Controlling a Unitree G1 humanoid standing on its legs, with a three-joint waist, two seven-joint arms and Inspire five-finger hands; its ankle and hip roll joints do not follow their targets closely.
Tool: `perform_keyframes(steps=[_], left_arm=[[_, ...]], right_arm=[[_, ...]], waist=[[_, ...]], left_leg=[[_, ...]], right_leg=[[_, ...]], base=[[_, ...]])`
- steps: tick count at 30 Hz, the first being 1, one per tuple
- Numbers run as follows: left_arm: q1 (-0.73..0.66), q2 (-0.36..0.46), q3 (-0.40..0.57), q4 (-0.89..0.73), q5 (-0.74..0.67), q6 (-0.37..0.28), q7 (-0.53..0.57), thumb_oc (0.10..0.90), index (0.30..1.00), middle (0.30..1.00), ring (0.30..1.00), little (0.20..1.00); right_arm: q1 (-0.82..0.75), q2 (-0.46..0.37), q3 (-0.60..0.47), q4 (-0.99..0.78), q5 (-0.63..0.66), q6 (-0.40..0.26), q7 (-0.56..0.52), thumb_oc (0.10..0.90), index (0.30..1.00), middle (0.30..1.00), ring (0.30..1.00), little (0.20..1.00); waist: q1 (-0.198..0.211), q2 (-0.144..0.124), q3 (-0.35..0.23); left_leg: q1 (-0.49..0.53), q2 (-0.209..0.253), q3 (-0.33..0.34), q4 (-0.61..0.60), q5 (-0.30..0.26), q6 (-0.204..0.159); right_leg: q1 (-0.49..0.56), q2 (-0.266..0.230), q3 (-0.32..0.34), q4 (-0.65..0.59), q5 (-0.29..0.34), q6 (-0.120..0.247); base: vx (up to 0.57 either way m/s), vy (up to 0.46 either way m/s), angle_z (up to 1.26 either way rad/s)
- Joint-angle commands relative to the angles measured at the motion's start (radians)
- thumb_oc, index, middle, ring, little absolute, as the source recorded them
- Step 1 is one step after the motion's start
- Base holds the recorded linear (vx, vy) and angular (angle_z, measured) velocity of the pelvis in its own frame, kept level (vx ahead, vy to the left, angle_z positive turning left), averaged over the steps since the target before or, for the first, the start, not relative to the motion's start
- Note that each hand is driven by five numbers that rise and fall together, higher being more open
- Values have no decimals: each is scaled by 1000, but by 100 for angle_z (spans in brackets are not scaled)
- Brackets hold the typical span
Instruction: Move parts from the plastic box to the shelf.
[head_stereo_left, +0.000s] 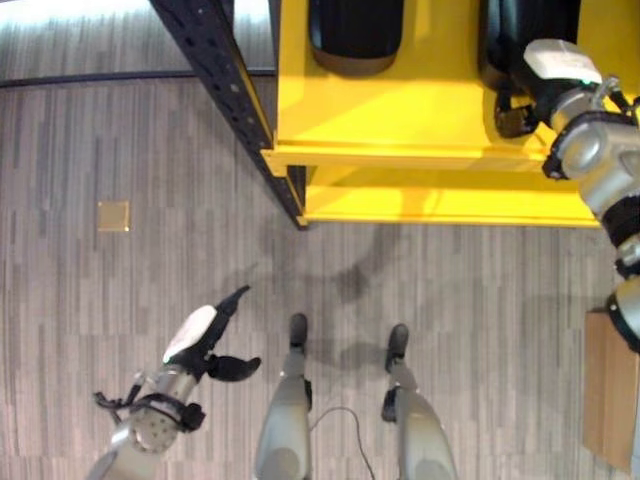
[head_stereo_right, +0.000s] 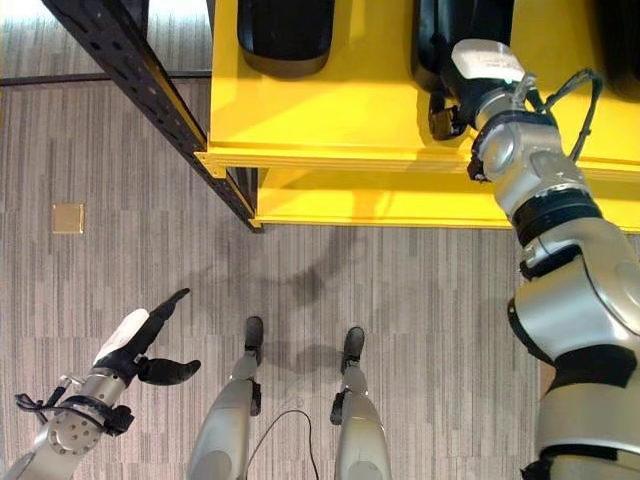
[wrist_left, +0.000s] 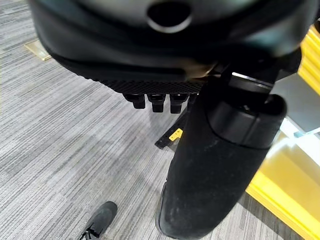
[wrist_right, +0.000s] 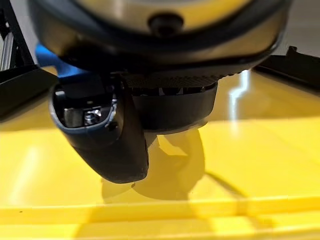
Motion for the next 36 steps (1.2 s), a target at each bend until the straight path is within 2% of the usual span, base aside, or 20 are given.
perform_keyframes(steps=[1, 19, 36], left_arm=[[30, 34, 70, -66, -31, -56, 52, 900, 1000, 1000, 1000, 1000], [36, 43, 74, -28, -21, -58, 64, 900, 1000, 1000, 1000, 1000], [34, 43, 67, 2, -19, -58, 73, 900, 1000, 1000, 1000, 1000]], right_arm=[[-56, -109, 113, 111, -74, 67, 10, 900, 1000, 1000, 1000, 1000], [-121, -138, 187, 135, -147, 79, -2, 900, 1000, 1000, 1000, 1000], [-120, -160, 178, 127, -137, 83, -12, 900, 1000, 1000, 1000, 1000]], waist=[[-2, 7, 40], [0, 12, 40], [-5, 17, 40]], left_leg=[[53, 21, -26, -30, 3, 39], [37, 16, -35, -25, 5, 38], [25, 14, -39, -23, 7, 40]], right_leg=[[-57, 9, -10, 215, -119, -8], [-76, 9, -13, 226, -120, -11], [-92, 8, -13, 234, -118, -11]], base=[[0, 0, 0], [0, 0, 0], [0, 0, 0]])
